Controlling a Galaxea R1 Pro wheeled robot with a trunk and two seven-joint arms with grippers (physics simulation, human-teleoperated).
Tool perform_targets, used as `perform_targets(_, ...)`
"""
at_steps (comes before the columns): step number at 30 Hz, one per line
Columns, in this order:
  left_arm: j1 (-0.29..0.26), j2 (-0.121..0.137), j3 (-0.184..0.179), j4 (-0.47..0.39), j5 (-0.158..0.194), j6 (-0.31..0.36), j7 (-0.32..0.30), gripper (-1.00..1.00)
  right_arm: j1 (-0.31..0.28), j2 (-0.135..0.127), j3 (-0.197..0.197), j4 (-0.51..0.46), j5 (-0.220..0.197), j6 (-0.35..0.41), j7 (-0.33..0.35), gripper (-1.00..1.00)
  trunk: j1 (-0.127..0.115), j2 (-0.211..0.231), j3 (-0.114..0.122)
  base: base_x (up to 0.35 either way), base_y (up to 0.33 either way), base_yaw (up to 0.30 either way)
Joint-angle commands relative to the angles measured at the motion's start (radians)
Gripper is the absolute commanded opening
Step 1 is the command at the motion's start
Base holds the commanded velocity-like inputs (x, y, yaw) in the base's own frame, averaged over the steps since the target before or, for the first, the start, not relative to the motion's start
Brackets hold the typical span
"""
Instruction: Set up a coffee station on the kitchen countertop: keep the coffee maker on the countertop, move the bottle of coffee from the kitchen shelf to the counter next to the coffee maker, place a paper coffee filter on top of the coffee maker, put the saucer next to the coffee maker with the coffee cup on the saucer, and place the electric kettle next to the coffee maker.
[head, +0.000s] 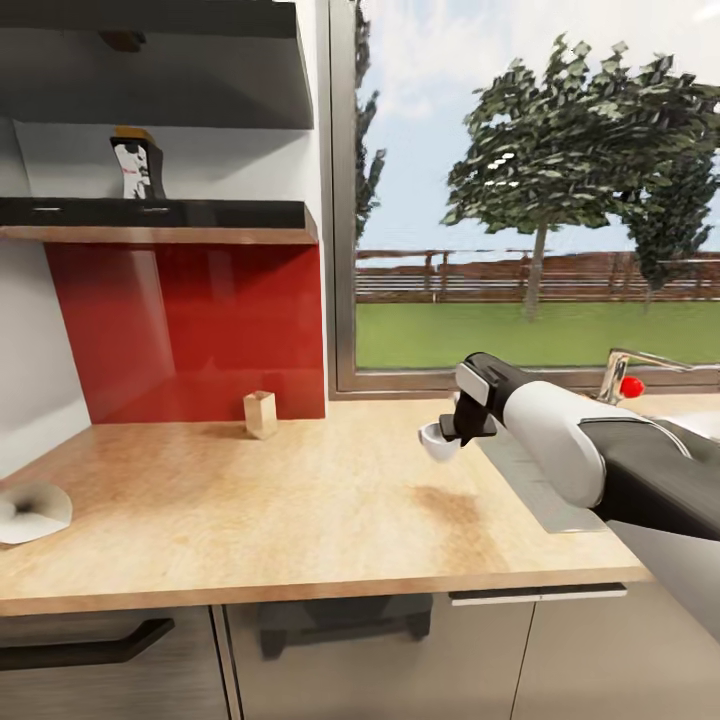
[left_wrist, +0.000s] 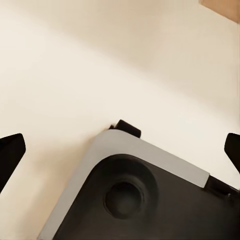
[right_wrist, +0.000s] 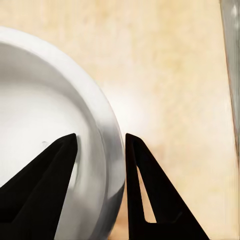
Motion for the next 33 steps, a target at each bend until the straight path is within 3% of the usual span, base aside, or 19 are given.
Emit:
perform_targets(1,0.0,0.0,-0.008,-0.001,0.008,-0.003,0.001,1.0,-0.001,0.0,-0.002,0.002,-0.008,0.0,-0.01,-1.0,-0.004,0.007,0.003,0.0,0.0,-0.012)
perform_targets(6,0.0,0.0,-0.006,-0.001,0.008,-0.006,-0.001,1.0,-0.001,-0.003,-0.002,0.002,-0.006,0.0,-0.009,-1.0,-0.023,0.042,0.019,0.0,0.0,-0.005)
perform_targets(12,0.0,0.0,-0.005,-0.001,0.009,-0.006,-0.002,1.0,-0.001,-0.026,-0.001,0.002,-0.004,0.0,-0.009,-1.0,-0.046,0.084,0.038,0.0,0.0,0.0)
perform_targets(13,0.0,0.0,-0.007,-0.001,0.009,-0.003,-0.002,1.0,-0.001,-0.032,0.001,0.002,0.065,0.0,-0.005,-1.0,-0.05,0.091,0.041,0.0,0.0,0.0)
perform_targets(14,0.0,0.0,-0.007,-0.001,0.009,-0.003,-0.002,1.0,-0.001,-0.033,0.001,0.002,0.069,0.0,-0.004,-1.0,-0.054,0.098,0.044,0.0,0.0,0.0)
perform_targets(33,0.0,0.0,-0.007,-0.001,0.008,-0.005,-0.002,1.0,-0.001,-0.03,0.002,0.002,0.072,0.0,-0.006,-1.0,-0.127,0.231,0.104,0.0,0.0,0.0)
